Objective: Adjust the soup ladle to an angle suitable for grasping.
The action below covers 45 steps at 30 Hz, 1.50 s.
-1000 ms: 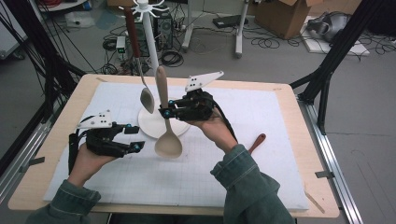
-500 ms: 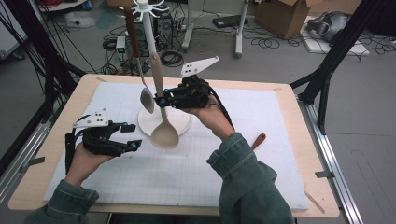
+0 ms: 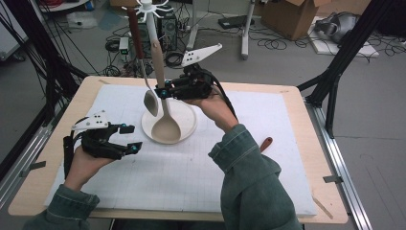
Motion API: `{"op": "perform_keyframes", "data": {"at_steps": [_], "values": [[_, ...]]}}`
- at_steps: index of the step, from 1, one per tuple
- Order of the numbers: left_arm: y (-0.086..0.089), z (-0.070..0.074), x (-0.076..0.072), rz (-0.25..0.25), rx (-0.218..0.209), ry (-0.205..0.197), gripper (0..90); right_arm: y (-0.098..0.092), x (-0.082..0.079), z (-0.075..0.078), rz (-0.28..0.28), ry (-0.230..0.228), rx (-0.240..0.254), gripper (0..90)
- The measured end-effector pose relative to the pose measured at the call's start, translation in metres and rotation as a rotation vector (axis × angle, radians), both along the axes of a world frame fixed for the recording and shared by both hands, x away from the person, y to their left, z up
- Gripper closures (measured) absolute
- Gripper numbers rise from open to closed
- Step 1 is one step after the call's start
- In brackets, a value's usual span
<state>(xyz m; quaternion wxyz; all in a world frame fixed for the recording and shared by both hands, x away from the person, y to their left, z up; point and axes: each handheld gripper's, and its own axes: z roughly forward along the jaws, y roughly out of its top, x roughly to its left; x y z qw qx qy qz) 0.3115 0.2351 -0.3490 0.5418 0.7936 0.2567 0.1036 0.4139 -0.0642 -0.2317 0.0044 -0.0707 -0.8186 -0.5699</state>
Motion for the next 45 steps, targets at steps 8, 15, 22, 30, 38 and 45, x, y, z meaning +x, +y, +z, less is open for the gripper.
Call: {"op": "perform_keyframes", "data": {"at_steps": [8,15,22,30,38,45], "values": [[0.002,0.0,0.001,0.015,0.006,-0.002,23.7,0.003,0.008,0.009,0.004,-0.01,-0.007,77.9],[0.004,0.001,0.001,0.027,-0.001,-0.002,21.8,0.008,0.015,0.015,0.015,-0.009,-0.008,77.9],[0.006,0.001,0.001,0.03,-0.001,-0.005,21.6,0.018,0.021,0.023,0.03,-0.024,-0.019,77.9],[0.007,0.001,0.001,0.032,-0.003,-0.007,21.6,0.027,0.028,0.031,0.034,-0.02,-0.023,78.0],[0.009,0.001,0.001,0.037,-0.006,-0.006,21.2,0.033,0.036,0.033,0.021,-0.011,-0.041,77.9],[0.009,0.002,0.001,0.038,-0.01,-0.006,21.2,0.033,0.042,0.03,0.002,0.007,-0.045,77.9]]}}
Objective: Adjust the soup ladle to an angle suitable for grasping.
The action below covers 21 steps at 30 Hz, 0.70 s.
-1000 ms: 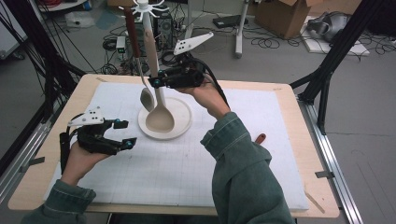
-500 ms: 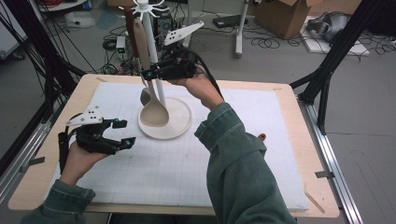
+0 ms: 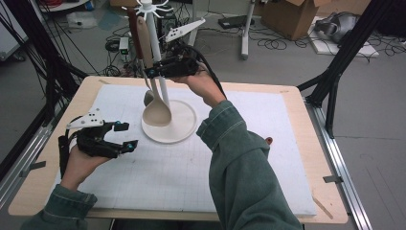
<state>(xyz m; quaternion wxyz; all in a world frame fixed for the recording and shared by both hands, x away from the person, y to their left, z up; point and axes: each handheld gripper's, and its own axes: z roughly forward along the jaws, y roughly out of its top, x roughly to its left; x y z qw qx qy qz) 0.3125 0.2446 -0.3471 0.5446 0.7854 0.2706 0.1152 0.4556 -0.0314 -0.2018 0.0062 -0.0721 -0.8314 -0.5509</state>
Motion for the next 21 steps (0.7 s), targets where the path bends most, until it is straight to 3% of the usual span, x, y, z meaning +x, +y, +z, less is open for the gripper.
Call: {"op": "perform_keyframes", "data": {"at_steps": [21], "values": [[0.003,0.0,0.002,-0.002,0.002,-0.005,21.2,0.001,0.011,-0.004,-0.028,0.01,-0.006,77.8]]}}
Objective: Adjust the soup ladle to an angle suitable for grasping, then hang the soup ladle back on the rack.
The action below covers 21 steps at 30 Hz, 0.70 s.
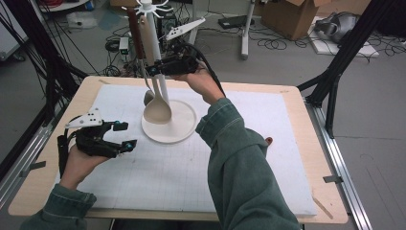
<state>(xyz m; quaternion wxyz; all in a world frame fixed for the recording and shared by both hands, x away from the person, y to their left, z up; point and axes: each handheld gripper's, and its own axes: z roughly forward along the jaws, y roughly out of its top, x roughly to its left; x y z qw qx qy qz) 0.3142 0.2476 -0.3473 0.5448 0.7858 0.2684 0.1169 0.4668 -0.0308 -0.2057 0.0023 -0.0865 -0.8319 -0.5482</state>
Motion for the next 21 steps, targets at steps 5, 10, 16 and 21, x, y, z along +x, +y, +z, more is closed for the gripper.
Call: {"op": "perform_keyframes", "data": {"at_steps": [5,10,16,21], "values": [[-0.0002,0.0009,-0.0006,-0.002,-0.002,-0.001,21.2,0.0009,-0.001,0.0001,0.0,0.001,-0.003,77.8],[0.0008,0.0013,-0.0003,-0.002,-0.001,-0.002,21.2,0.0012,-0.0005,-0.0008,0.0,0.002,-0.007,77.8],[0.0008,0.0012,-0.0007,0.001,-0.005,0.0,21.2,0.0005,0.0001,-0.0019,-0.005,0.004,0.0,77.7],[0.0001,0.0029,-0.0015,-0.004,-0.005,-0.006,21.2,-0.002,0.0007,-0.0023,-0.017,-0.003,0.001,77.4]]}}
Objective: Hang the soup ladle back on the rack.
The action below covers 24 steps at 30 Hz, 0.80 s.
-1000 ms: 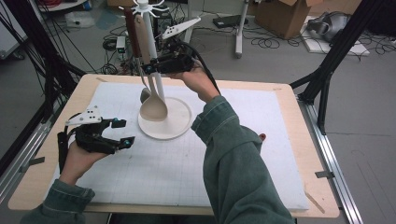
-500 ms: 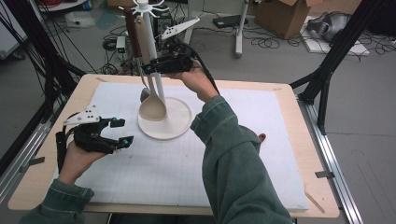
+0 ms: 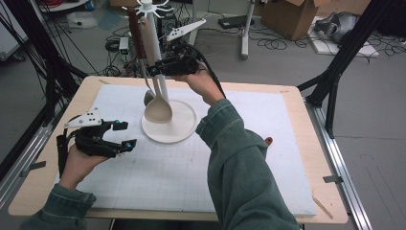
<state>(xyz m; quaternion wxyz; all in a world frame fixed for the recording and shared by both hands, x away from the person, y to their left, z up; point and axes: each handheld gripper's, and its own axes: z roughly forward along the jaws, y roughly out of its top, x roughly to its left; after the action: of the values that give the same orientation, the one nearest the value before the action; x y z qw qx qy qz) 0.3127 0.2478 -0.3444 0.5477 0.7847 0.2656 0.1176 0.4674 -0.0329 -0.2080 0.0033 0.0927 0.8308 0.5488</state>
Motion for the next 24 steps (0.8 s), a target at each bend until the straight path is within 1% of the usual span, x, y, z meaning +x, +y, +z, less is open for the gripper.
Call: {"op": "perform_keyframes", "data": {"at_steps": [5,11,17,18,24], "values": [[0.001,0.0,0.0,-0.002,0.0,-0.001,21.2,-0.002,0.001,-0.001,-0.015,0.013,0.01,76.6],[0.001,-0.001,0.0,-0.003,-0.001,0.002,21.2,-0.004,0.002,-0.002,-0.041,0.017,0.033,74.5],[0.001,-0.001,0.0,-0.002,0.0,0.003,21.2,-0.009,0.001,-0.001,-0.059,0.026,0.037,71.3],[0.001,-0.001,0.0,-0.003,0.0,0.005,21.2,-0.01,0.001,-0.001,-0.06,0.018,0.037,70.9],[0.001,-0.001,0.0,-0.001,0.0,0.003,21.2,-0.016,-0.001,-0.002,-0.073,0.02,0.046,69.1]]}}
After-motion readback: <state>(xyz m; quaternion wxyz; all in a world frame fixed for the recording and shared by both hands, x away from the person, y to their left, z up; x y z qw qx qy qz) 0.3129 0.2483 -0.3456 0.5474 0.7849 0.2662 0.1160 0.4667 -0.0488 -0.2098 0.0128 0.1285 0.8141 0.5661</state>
